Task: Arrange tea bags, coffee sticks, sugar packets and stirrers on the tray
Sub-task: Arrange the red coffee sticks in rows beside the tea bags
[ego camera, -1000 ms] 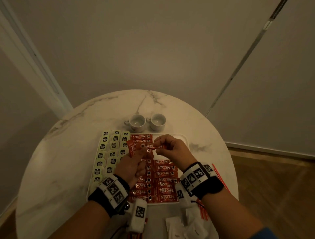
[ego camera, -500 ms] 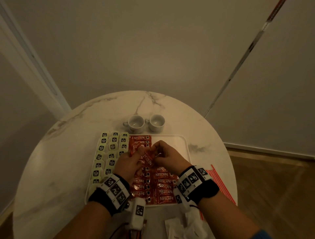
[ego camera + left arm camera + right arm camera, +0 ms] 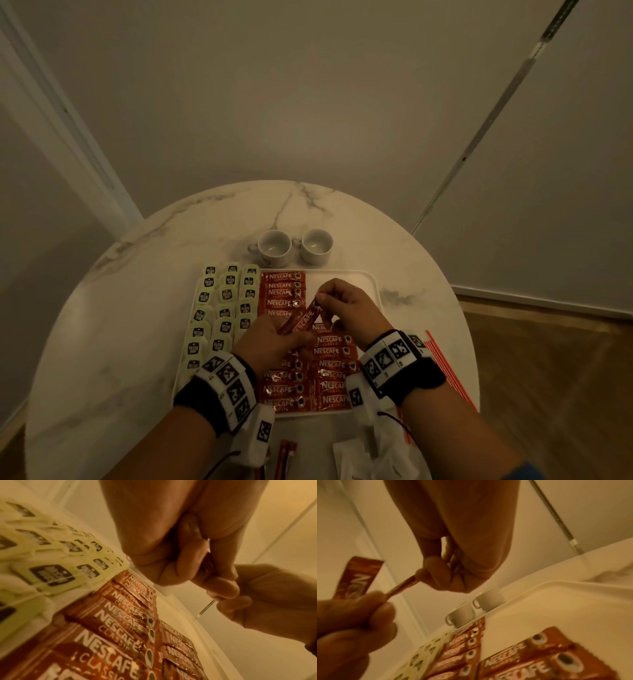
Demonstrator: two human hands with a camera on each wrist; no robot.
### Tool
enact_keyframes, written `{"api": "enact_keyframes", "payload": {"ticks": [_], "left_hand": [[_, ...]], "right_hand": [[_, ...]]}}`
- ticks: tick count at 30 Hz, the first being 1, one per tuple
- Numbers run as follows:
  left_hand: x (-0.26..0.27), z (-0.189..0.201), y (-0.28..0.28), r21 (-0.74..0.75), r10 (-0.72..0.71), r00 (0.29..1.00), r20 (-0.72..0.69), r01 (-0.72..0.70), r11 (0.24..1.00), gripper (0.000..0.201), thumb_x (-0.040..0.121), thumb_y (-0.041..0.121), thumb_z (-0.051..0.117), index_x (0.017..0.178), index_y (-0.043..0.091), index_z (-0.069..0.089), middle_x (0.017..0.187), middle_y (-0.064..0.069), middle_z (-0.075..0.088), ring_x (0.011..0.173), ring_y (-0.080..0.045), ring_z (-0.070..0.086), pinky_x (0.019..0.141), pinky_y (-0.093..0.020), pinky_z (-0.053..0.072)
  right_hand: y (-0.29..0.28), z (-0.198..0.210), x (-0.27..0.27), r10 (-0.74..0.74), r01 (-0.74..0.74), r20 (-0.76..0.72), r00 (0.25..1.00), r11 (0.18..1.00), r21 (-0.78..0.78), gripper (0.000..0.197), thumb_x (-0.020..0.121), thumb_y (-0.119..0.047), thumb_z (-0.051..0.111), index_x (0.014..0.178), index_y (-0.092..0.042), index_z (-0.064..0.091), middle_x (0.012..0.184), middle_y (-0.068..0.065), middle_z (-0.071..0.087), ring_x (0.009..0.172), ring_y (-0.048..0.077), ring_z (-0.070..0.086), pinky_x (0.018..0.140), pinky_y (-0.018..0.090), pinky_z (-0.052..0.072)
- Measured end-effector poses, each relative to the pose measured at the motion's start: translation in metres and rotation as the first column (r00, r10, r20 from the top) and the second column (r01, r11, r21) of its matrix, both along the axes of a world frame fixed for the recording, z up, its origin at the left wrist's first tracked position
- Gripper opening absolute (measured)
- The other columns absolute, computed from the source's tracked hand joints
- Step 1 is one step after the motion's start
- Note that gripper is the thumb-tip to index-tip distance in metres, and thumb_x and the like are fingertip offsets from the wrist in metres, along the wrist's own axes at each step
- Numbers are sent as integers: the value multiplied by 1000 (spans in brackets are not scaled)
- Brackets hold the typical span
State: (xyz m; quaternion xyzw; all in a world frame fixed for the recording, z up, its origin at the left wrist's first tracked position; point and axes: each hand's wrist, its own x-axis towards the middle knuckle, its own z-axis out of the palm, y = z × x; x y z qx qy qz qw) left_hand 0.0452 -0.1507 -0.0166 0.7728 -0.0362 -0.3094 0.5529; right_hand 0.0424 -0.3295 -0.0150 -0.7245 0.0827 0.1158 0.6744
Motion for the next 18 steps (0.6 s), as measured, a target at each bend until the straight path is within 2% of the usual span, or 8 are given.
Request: {"api": "enact_keyframes", "payload": {"ticks": [2, 5, 7, 9, 12, 14, 17, 18], "left_hand": [[0, -4, -1, 25, 42, 999, 7, -42, 999, 20, 86, 27, 68, 79, 8, 72, 70, 2, 74, 57, -2, 66, 54, -13, 45], [4, -7, -3, 48, 88, 996, 14, -89, 995, 25, 86, 29, 68, 71, 9, 70, 60, 2, 69, 50, -7, 59, 51, -18, 45], [5, -7, -3, 80, 34, 999, 28, -36, 996, 26, 86, 29, 68, 62, 19, 66, 54, 5, 66, 47, -3, 58, 52, -18, 45], [8, -8, -2, 122, -31, 999, 27, 28, 992, 27, 86, 29, 68, 60, 22, 65, 55, 5, 66, 51, -5, 60, 58, -22, 48], [15, -9, 4, 140, -88, 995, -42, 93, 986, 26, 84, 33, 69, 72, 10, 71, 60, 1, 66, 58, -16, 61, 64, -31, 51], [19, -10, 7, 157, -110, 991, -74, 120, 980, 32, 84, 35, 69, 81, 3, 71, 63, 0, 66, 60, -18, 60, 64, -32, 51], [24, -12, 8, 183, -123, 989, -88, 137, 973, 31, 85, 33, 69, 88, 3, 70, 71, -5, 70, 65, -24, 65, 71, -35, 55], [26, -13, 7, 191, -125, 988, -87, 140, 972, 29, 85, 32, 69, 90, 4, 71, 78, -9, 72, 71, -28, 68, 76, -38, 56]], "right_hand": [[-5, -1, 3, -5, 3, -33, 999, 999, -54, 9, 94, -15, 57, 86, -13, 60, 72, 4, 62, 60, 15, 56, 47, 23, 41], [-12, -3, 7, 3, -12, -65, 998, 991, -135, 8, 92, -11, 57, 90, -16, 62, 80, 1, 66, 68, 13, 59, 49, 24, 44], [-16, -1, 8, 88, -92, -31, 996, 977, -191, 19, 88, -7, 60, 98, -23, 64, 85, -2, 67, 74, 10, 62, 55, 22, 48], [-19, 5, 9, 233, -226, -14, 972, 923, -312, 27, 85, -3, 64, 100, -25, 66, 85, -5, 69, 77, 6, 65, 67, 18, 50], [-24, 12, 13, 325, -317, -45, 945, 871, -376, 20, 85, -3, 66, 95, -19, 72, 82, -8, 70, 75, 1, 64, 71, 16, 50], [-26, 13, 15, 329, -325, -57, 942, 863, -386, 22, 87, -1, 62, 97, -18, 73, 80, -12, 69, 73, -1, 63, 70, 16, 49], [-21, 10, 18, 308, -308, -73, 948, 845, -437, 33, 89, 4, 50, 103, -15, 73, 84, -13, 68, 77, 0, 65, 74, 16, 50], [-17, 8, 18, 320, -320, -78, 944, 831, -454, 31, 89, 2, 51, 104, -14, 73, 86, -13, 68, 77, -3, 64, 73, 11, 48]]}}
